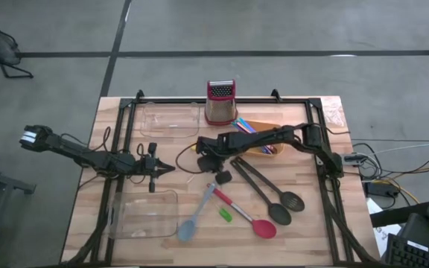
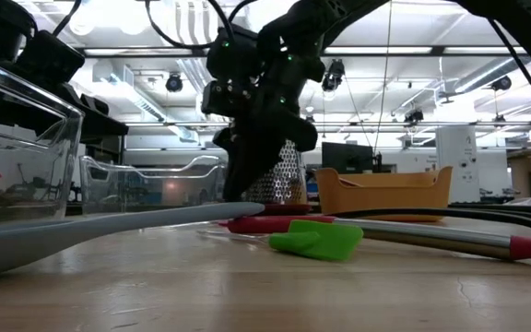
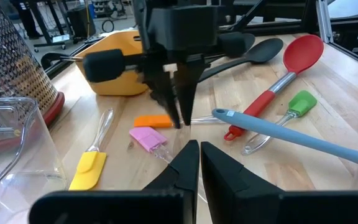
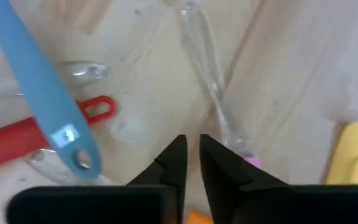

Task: Pick & Place Kitchen Items
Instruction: Put the pink spatula into the top transparent bin

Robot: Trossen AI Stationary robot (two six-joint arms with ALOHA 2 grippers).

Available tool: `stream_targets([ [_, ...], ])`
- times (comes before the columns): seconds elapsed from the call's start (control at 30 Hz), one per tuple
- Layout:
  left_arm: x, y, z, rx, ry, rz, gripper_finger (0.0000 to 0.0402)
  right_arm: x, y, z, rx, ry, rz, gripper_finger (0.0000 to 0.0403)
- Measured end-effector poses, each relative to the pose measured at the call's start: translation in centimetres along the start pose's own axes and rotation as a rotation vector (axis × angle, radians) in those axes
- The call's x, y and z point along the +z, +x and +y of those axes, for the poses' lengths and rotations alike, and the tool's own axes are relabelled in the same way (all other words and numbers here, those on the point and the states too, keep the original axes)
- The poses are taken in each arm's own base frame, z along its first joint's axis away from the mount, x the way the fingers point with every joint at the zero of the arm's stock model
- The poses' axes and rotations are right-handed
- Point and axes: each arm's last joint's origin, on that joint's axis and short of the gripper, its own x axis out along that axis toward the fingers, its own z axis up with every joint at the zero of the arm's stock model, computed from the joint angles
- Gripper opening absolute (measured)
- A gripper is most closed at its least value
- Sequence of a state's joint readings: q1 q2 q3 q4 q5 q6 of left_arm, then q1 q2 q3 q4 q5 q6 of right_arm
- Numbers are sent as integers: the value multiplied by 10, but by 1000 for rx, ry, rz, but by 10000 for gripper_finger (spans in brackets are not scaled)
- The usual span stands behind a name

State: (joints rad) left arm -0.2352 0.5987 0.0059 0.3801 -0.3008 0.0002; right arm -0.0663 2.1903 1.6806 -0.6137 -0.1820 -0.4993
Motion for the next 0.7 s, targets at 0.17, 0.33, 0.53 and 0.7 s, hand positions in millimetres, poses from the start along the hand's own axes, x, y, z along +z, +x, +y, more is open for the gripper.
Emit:
stream_targets([
  [0.17, 0, 0, 0, 0, 0, 0, 23, 0, 0, -3, -33, 11, 8, 123],
  [0.33, 0, 0, 0, 0, 0, 0, 23, 0, 3, -5, -65, 0, -6, 186],
  [0.53, 0, 0, 0, 0, 1, 1, 23, -10, 24, -11, -60, 8, 30, 234],
  [0.7, 0, 0, 0, 0, 1, 2, 23, -16, 30, -18, -83, 9, 55, 253],
])
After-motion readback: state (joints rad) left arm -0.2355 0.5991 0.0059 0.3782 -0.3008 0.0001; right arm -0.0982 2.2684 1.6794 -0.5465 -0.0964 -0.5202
